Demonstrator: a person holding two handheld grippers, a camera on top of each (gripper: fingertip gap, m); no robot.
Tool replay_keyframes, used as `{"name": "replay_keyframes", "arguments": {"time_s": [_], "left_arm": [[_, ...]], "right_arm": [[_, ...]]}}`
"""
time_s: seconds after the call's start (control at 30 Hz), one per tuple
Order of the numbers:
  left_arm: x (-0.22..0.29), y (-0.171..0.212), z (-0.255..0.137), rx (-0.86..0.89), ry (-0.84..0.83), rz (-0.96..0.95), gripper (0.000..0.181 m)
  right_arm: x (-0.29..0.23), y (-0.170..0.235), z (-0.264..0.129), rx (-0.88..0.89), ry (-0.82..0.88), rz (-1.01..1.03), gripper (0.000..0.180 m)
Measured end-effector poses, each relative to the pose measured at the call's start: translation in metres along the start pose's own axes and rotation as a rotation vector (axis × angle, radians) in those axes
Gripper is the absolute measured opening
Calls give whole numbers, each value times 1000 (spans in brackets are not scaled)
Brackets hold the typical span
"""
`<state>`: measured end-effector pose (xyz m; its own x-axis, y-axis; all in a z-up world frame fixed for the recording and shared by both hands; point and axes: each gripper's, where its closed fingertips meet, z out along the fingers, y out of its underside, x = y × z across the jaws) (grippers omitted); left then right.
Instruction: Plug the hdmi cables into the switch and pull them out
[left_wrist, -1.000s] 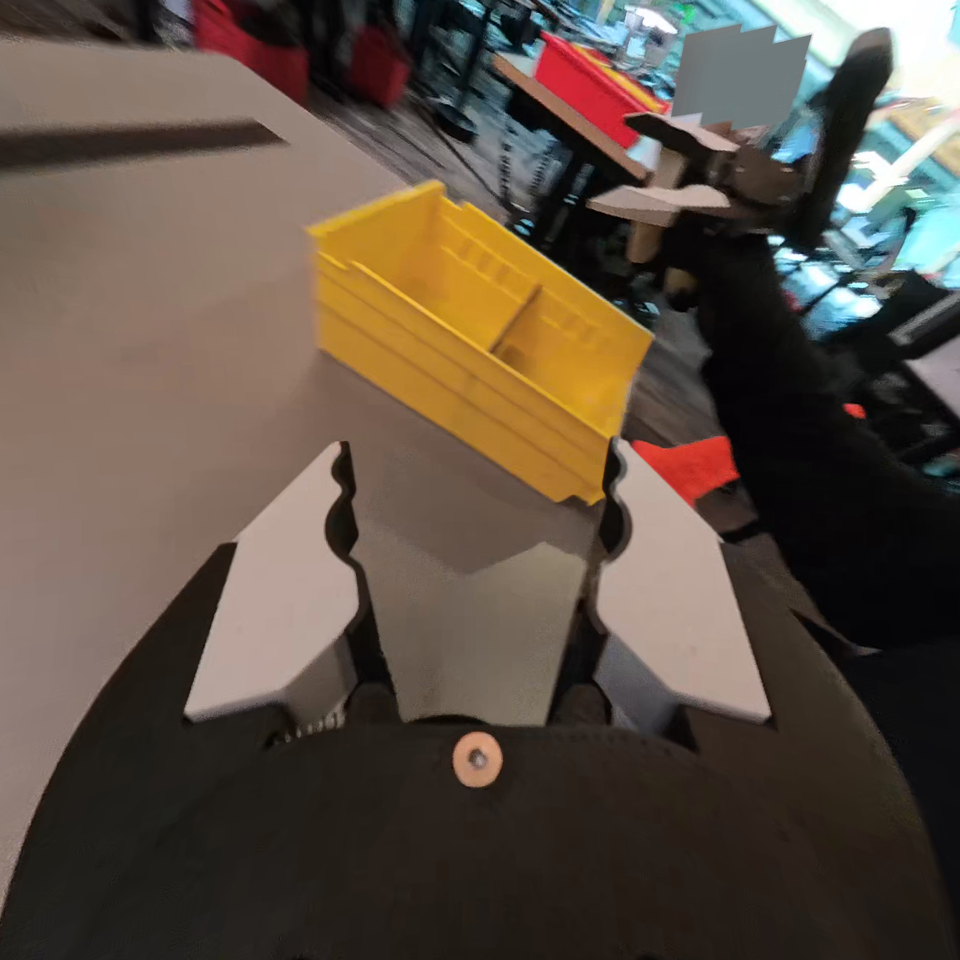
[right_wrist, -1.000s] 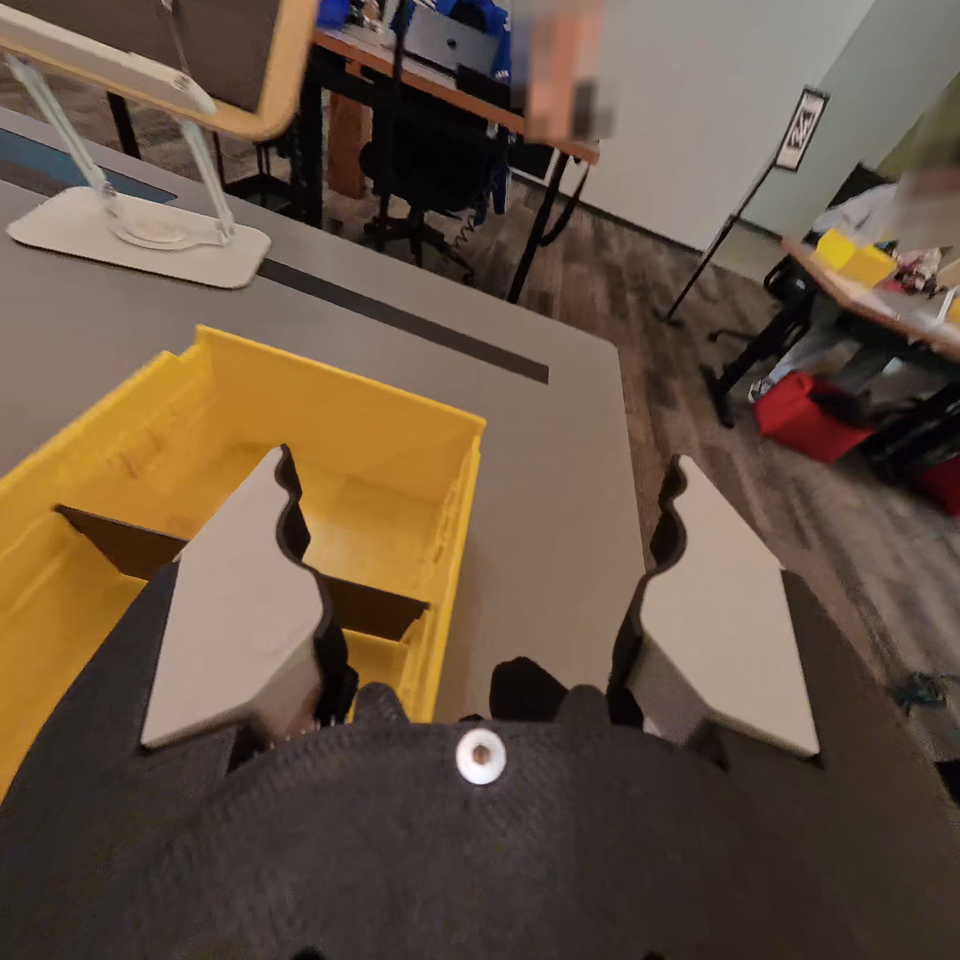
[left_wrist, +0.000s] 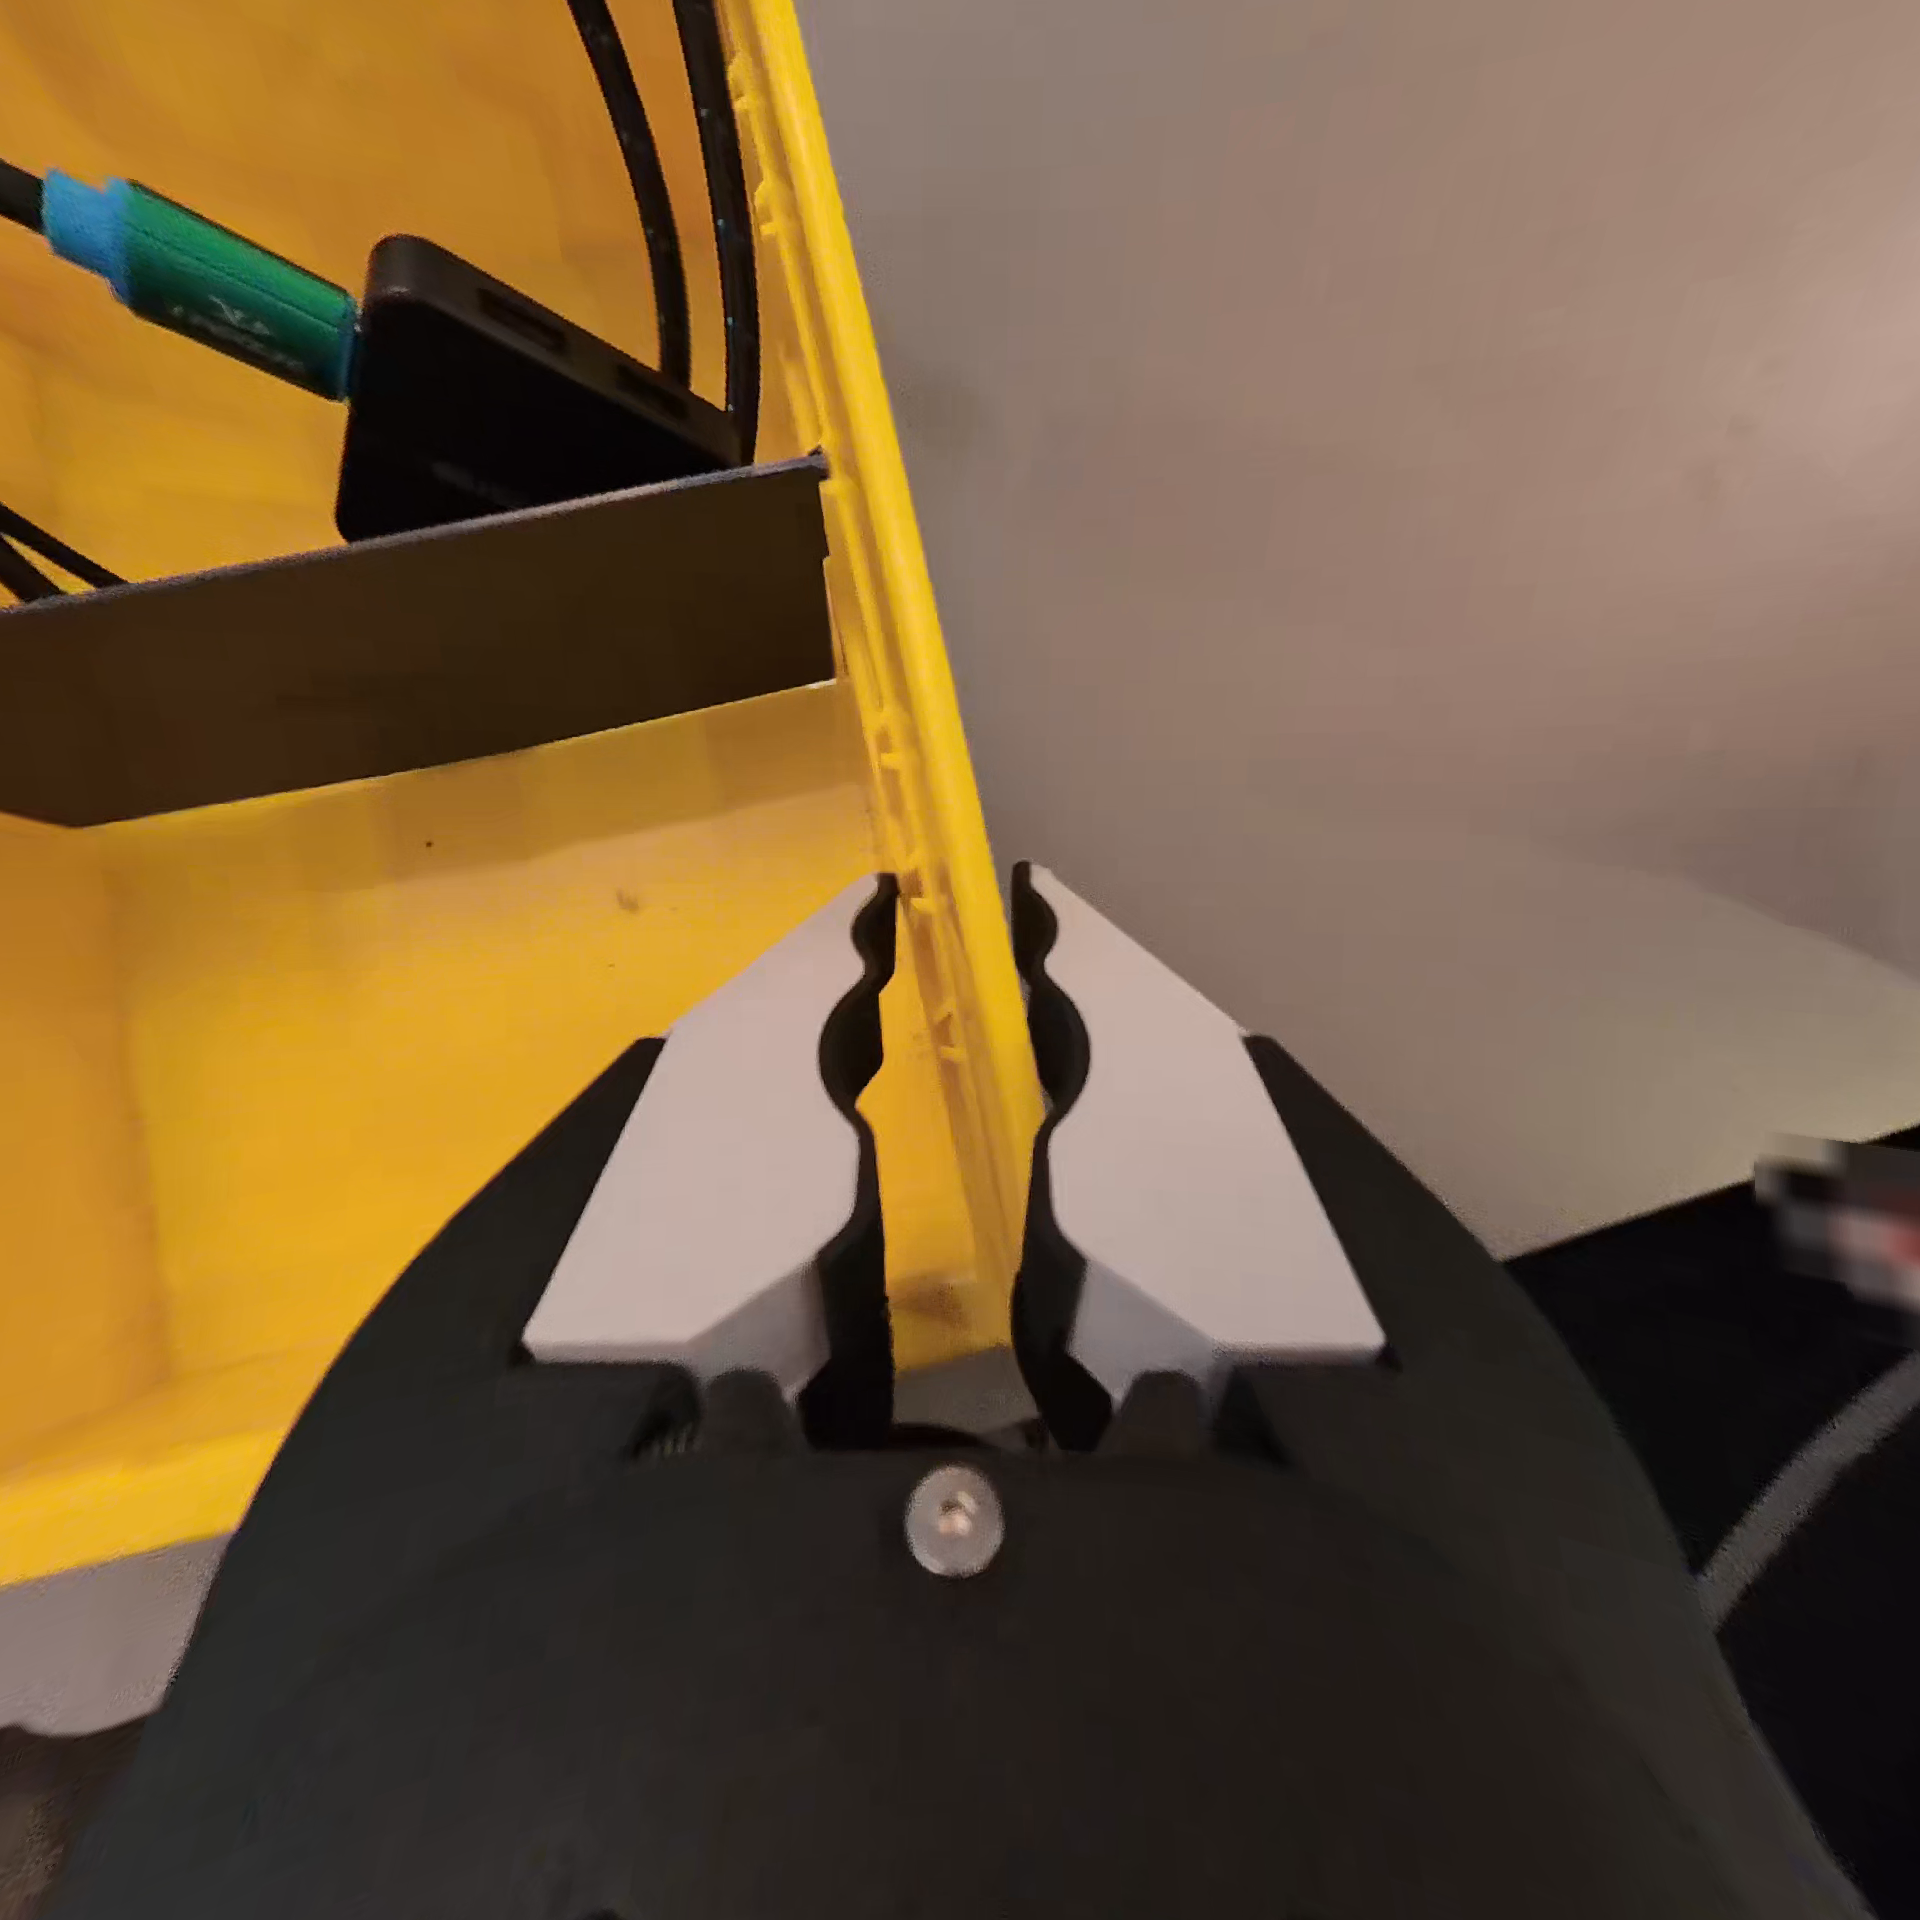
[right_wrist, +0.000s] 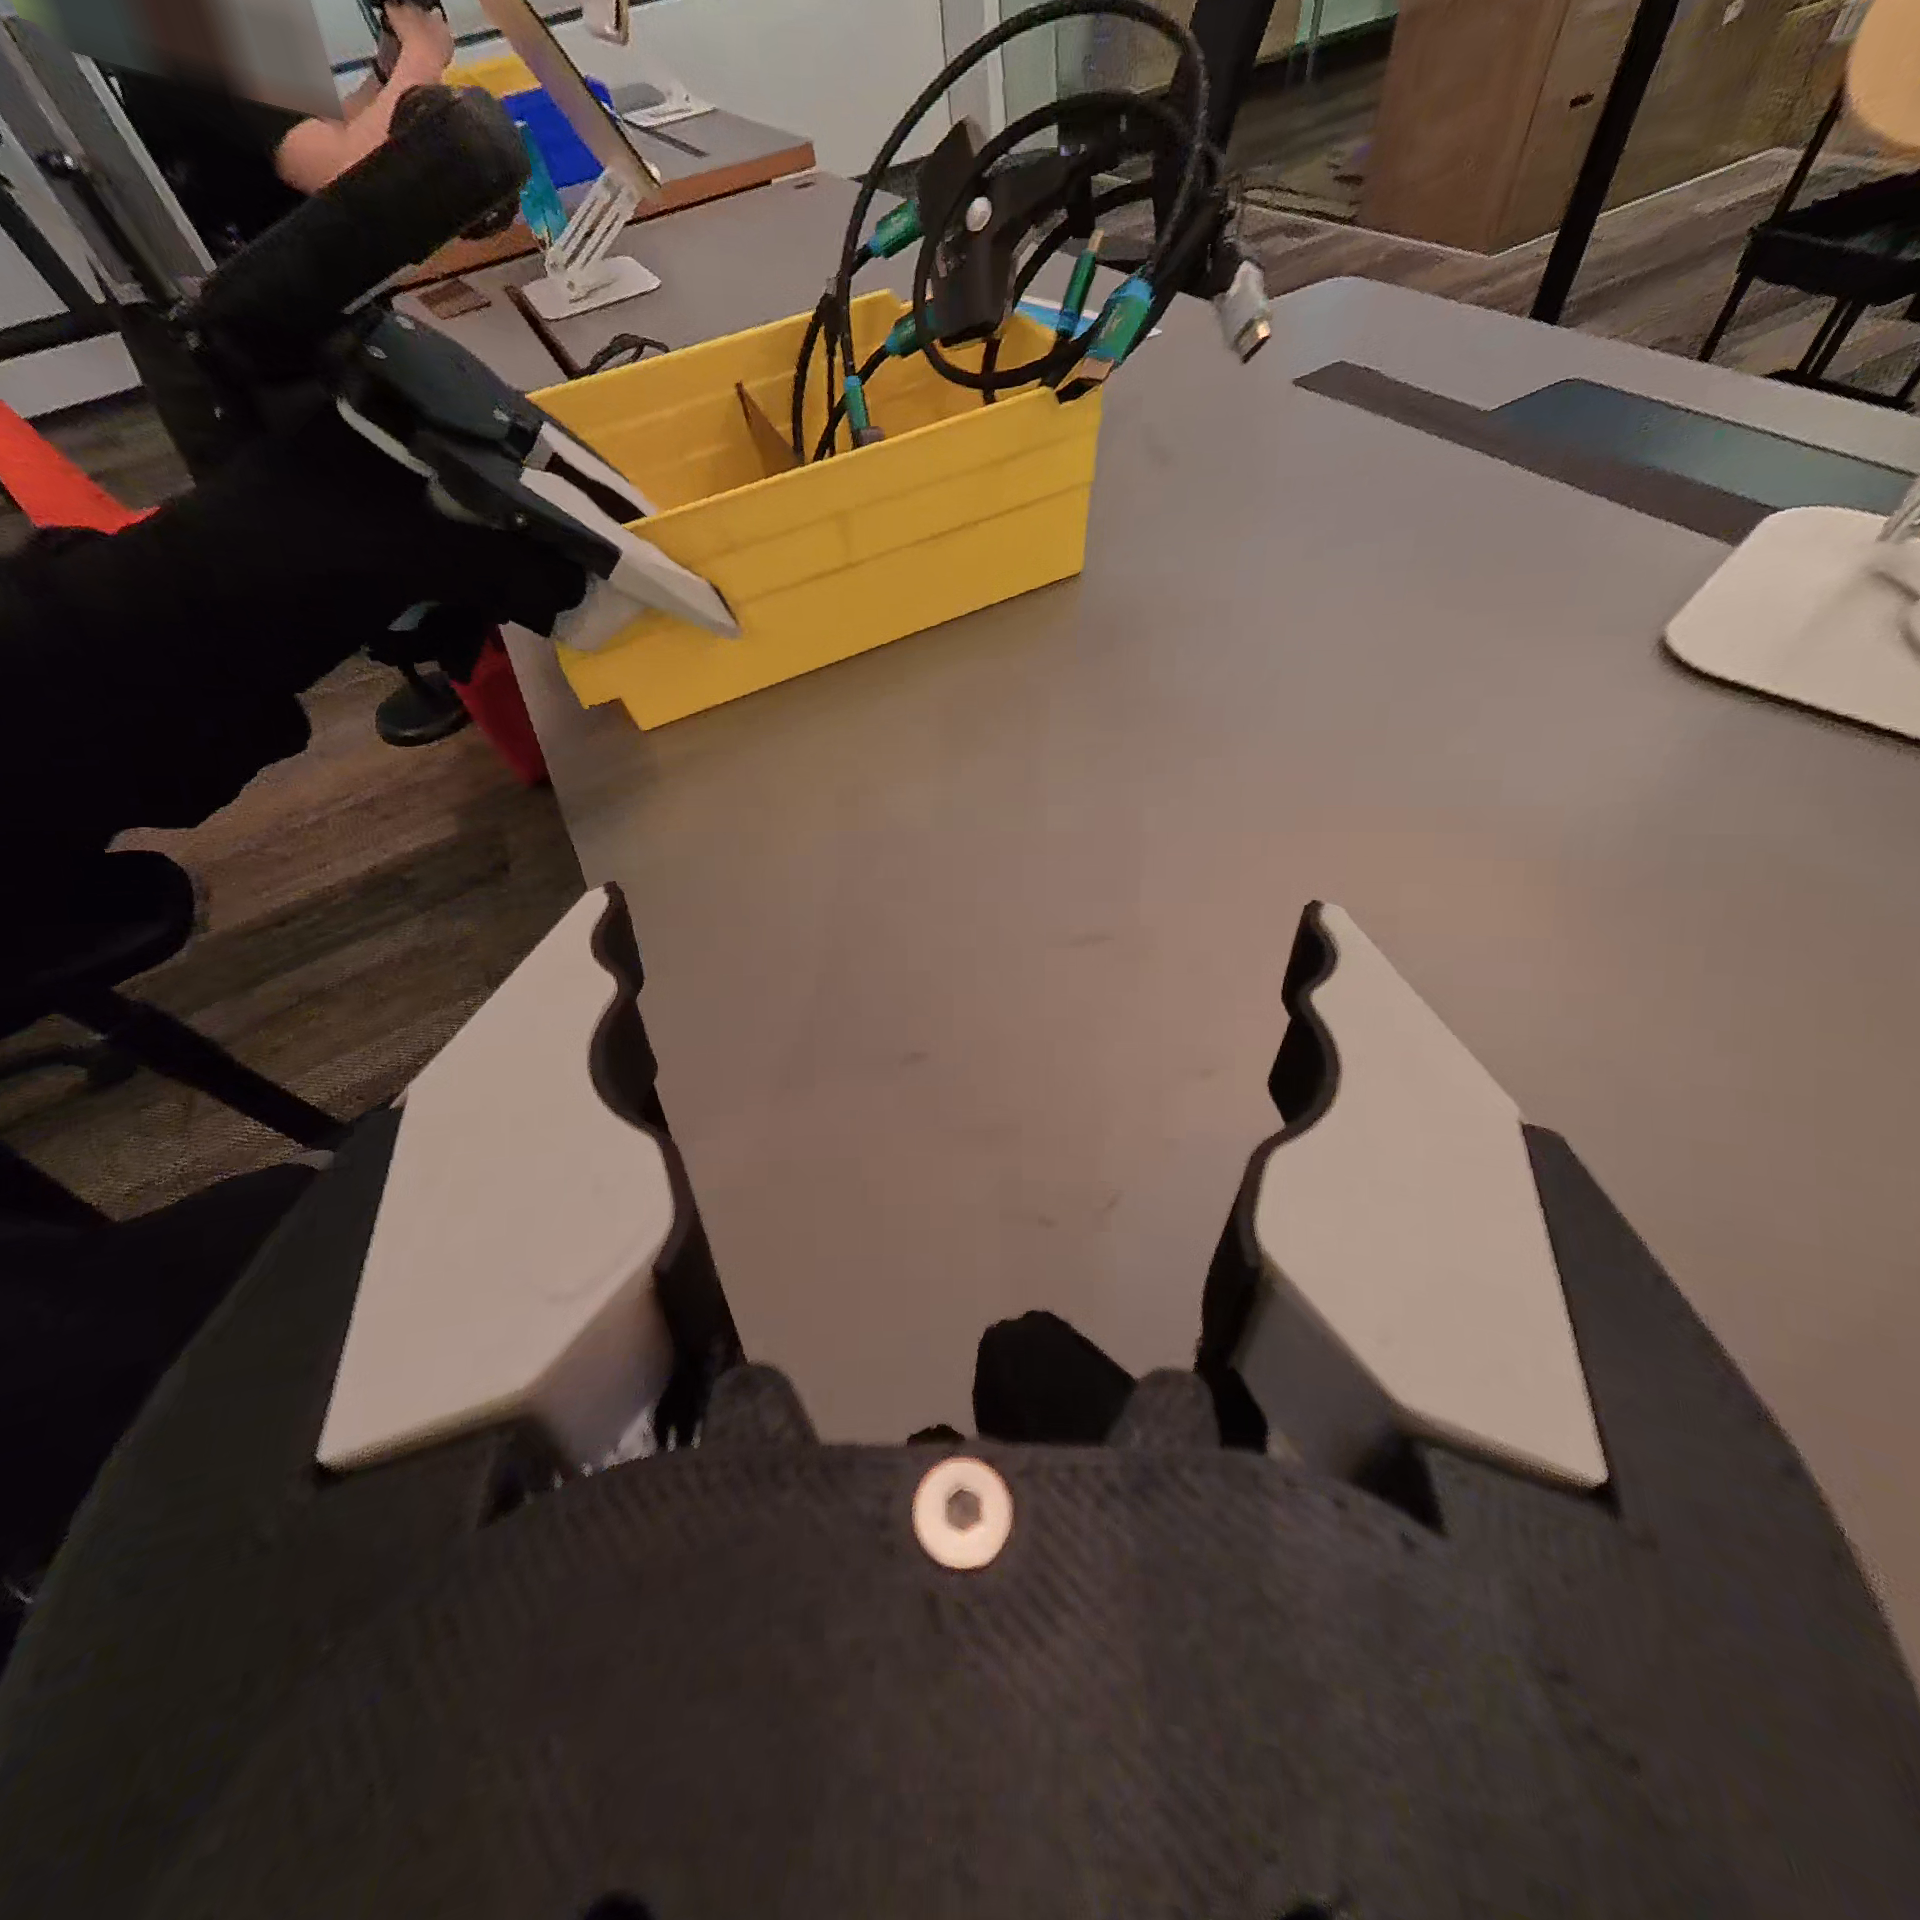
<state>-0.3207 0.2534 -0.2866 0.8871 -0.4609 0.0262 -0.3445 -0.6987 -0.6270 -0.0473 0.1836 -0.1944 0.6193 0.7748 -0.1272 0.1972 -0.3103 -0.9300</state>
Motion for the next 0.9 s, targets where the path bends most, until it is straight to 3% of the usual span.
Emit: {"name": "replay_keyframes", "arguments": {"time_s": [0.27, 0.57, 0.6, 0.7, 0.9], "left_arm": [[10, -16, 11, 48, 66, -91, 27], [47, -28, 1, 99, 298, -105, 73], [45, -35, -7, 135, 306, -106, 72], [24, -55, -29, 208, 266, -108, 72], [-24, -93, -47, 247, 32, 28, 76]], "right_arm": [[4, 29, 19, -23, -3, 74, 119], [9, 59, 27, -59, -10, 100, 119], [11, 61, 26, -61, -7, 101, 119], [18, 69, 24, -69, 6, 103, 119], [18, 79, 28, -93, -5, 99, 119]]}}
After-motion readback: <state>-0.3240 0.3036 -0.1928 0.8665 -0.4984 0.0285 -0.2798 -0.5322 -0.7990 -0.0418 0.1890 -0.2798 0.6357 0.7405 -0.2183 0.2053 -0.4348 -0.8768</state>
